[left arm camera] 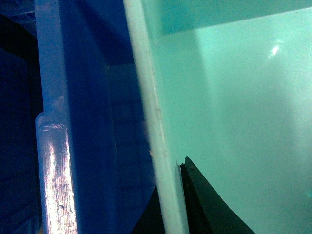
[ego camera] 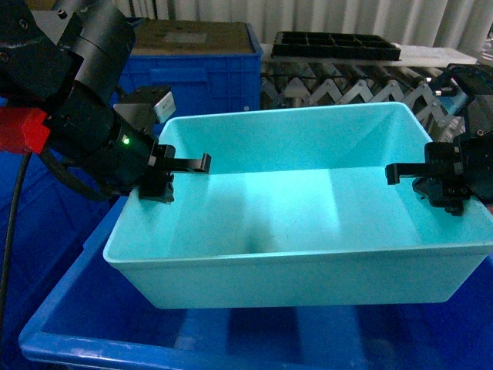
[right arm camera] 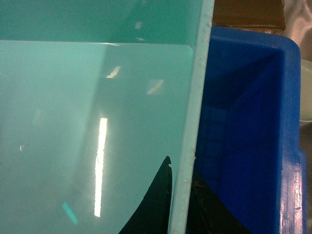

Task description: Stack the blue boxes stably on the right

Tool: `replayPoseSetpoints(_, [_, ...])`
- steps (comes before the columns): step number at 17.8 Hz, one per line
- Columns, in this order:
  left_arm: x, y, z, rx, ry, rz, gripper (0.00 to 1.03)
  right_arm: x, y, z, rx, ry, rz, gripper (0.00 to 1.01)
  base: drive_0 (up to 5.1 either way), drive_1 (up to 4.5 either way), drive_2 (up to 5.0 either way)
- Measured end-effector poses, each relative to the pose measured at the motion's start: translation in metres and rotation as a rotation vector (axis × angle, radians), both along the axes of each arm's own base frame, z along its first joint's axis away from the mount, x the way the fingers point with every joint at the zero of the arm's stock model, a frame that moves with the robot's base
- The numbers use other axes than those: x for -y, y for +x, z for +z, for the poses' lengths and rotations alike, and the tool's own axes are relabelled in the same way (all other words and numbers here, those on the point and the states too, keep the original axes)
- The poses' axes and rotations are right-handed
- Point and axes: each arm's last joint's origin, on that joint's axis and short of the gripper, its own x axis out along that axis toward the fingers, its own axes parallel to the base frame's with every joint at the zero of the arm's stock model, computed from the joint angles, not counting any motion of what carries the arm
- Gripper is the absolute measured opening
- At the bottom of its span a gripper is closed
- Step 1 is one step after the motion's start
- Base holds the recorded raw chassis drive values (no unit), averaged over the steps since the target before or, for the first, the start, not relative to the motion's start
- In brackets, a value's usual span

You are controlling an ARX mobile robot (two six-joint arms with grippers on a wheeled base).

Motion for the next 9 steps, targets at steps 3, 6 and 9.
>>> replayPoseSetpoints(3, [0.0, 0.0, 0.0, 0.0, 0.0, 0.0, 0.02, 0.0, 0.0, 0.0, 0.0, 0.0, 0.0, 0.07, 0.0, 0.0, 0.0])
replayPoseSetpoints(6, [0.0, -0.0001, 0.0, 0.001, 0.007, -0.008, 0.06, 0.0001, 0.0, 0.0, 0.002, -0.011, 0.005, 0.12, 0.0, 0.0, 0.0])
replayPoseSetpoints(9, [-0.0002, 0.0002, 0.0, 0.01, 0.027, -0.03, 0.28, 0.0003, 0.0002, 0.0002, 0.008, -0.04, 0.021, 0.33, 0.0, 0.0, 0.0])
